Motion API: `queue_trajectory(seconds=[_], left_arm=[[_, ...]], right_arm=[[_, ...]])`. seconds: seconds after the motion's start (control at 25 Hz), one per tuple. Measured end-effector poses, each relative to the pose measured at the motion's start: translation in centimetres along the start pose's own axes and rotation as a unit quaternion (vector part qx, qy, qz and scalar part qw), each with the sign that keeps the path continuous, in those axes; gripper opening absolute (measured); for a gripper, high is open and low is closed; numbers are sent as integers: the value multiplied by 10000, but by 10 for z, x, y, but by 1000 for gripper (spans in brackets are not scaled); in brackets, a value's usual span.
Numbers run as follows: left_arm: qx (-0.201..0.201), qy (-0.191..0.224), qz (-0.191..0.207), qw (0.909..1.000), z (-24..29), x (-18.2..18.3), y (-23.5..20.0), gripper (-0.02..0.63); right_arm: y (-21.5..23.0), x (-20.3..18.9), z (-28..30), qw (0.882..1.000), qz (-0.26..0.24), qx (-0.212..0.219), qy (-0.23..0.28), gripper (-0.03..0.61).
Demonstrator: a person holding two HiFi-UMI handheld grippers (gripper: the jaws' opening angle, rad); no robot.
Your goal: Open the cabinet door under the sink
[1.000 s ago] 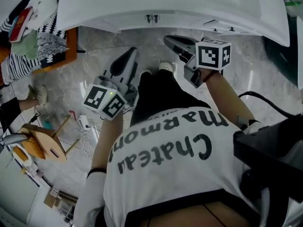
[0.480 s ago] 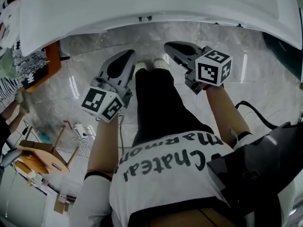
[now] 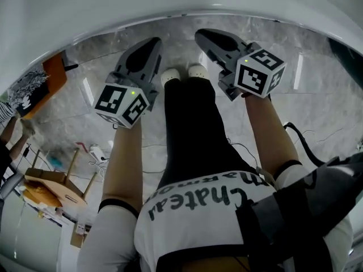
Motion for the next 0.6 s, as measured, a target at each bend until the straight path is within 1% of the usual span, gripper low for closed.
queue_trajectory(seconds=[0.08,0.24,0.36,0.4,0.44,0.52,0.56,0.6], left_arm=[[17,0,0,10000,11,-6,-14,12],[-90,-18,46,9999,29,-11,-25,12],[-102,44,25,9999,40,-8,-24,12],[-111,49,27,9999,42,-8,-22,12],[-134,42,58,9999,44,-7,-21,12],[-221,-2,245,9995,49,-6,-20,14],[-278,-43,372,9989,51,-6,-20,27],[-340,-96,489,9982,54,-5,-19,79]], right_arm=[[9,-1,14,10000,-42,-20,-1,29],[17,-5,34,9999,-104,5,52,32],[18,0,39,9995,-281,-15,126,62],[18,0,39,9993,-334,-31,142,91],[18,1,39,9991,-385,-54,157,97],[21,3,41,9985,-490,-114,211,97],[21,5,42,9982,-538,-133,244,97],[22,7,44,9979,-583,-137,263,97]])
Point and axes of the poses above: the fingertips, and each gripper's own axes: z forward along the fingers, y to its right, x out of its top, the point moved 4 cm from there along -z, backward along the fingers, and after that the axes turned 11 degrees about y, right-handed, at the moved point
